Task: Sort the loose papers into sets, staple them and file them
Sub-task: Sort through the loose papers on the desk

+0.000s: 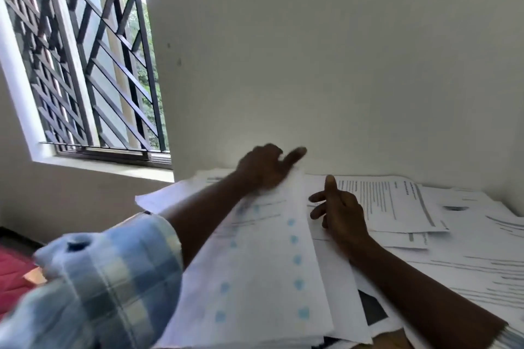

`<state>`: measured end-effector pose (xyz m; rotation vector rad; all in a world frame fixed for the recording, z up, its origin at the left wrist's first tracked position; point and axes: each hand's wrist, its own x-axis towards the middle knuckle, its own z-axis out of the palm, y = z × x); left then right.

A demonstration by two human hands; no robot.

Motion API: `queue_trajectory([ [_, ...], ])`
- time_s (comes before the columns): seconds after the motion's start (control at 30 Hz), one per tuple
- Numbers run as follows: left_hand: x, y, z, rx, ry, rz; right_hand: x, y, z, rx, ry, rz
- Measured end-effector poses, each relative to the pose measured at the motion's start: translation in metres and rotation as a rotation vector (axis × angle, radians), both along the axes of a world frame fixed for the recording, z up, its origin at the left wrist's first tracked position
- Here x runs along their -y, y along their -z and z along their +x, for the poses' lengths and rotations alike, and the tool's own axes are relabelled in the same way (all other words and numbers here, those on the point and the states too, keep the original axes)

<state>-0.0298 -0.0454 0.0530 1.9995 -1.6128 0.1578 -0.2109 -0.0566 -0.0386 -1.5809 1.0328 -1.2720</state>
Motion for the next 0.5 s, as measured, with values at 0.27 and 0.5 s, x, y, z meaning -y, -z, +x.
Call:
queue_trajectory([
  [0.27, 0.017, 0.040, -0.016, -0.145, 0.203, -0.011, 0.010, 0.010, -0.004, -0.269, -0.080, -0.132],
  [0.5, 0.007, 0.025, 0.013, -0.283, 0.311, 0.058, 0.010, 0.010, -0.002, -0.294, -0.049, -0.098],
])
